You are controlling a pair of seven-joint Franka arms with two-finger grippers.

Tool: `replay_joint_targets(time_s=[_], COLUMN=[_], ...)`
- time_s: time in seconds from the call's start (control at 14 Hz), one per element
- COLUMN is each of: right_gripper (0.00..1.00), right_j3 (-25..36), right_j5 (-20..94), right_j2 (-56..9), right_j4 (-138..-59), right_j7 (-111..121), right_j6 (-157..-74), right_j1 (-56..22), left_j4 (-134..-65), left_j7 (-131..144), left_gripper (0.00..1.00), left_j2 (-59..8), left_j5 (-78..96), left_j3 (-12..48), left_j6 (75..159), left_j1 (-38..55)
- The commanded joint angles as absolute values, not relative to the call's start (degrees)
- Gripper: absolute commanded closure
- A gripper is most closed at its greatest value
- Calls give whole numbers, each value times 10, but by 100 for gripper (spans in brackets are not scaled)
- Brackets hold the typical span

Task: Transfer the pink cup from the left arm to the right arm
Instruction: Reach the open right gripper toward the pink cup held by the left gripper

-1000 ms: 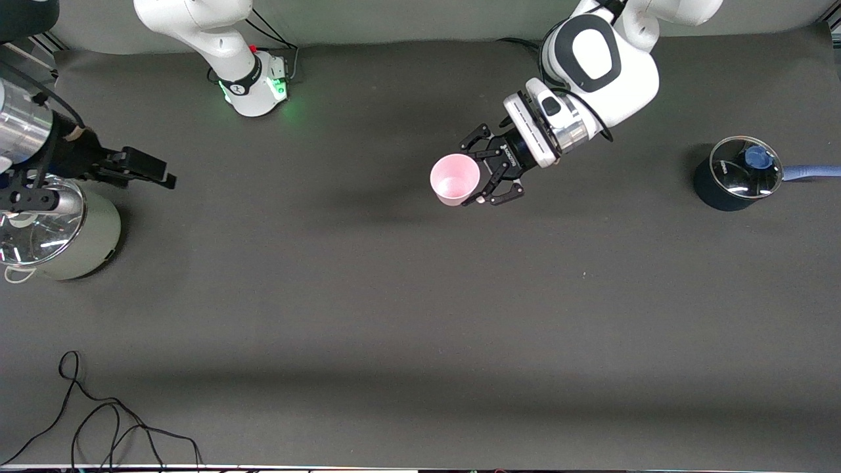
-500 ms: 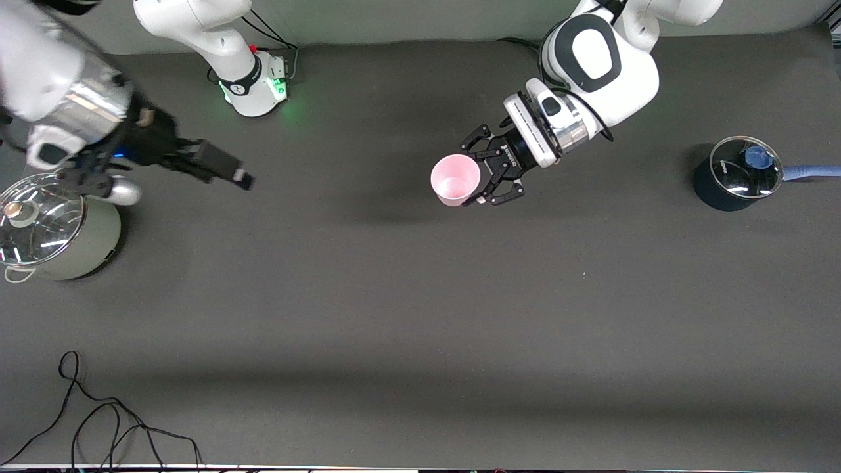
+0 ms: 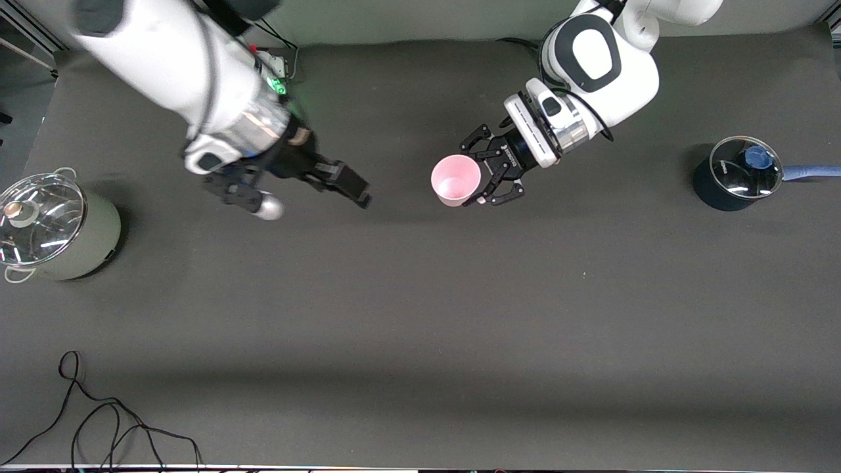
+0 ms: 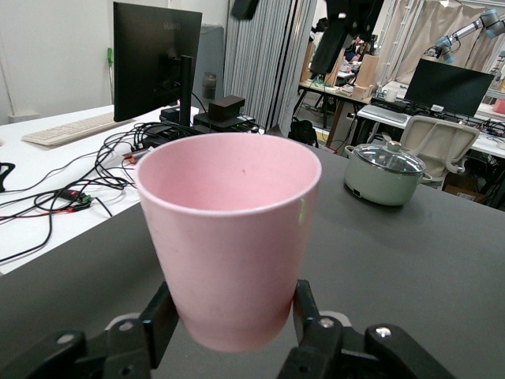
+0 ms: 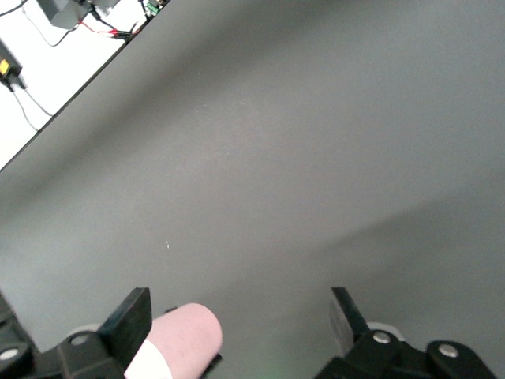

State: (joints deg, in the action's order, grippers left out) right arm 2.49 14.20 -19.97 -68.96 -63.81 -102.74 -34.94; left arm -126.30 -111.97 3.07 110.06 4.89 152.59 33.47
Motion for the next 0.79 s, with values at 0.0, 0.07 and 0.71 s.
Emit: replay_joint_targets(time_s=[0.0, 0.07, 0.71], right_gripper=[0, 0, 0], right_j3=[31, 31, 22], right_j5=[107, 107, 113], right_j2=[-259, -264, -265], right_j4=[-609, -602, -606], right_j7=[-733, -754, -751], right_j6=[-1017, -1017, -1015], right_j1=[-388, -391, -431], left_j4=[-1271, -1271, -1268], left_j7=[-1118, -1118, -1118], left_gripper=[49, 50, 50], left_j2=[45, 45, 43], left_j5=[1114, 1114, 1114], left_j3=[46, 46, 46], left_j6=[1537, 1537, 1545], left_j1=[345, 345, 343])
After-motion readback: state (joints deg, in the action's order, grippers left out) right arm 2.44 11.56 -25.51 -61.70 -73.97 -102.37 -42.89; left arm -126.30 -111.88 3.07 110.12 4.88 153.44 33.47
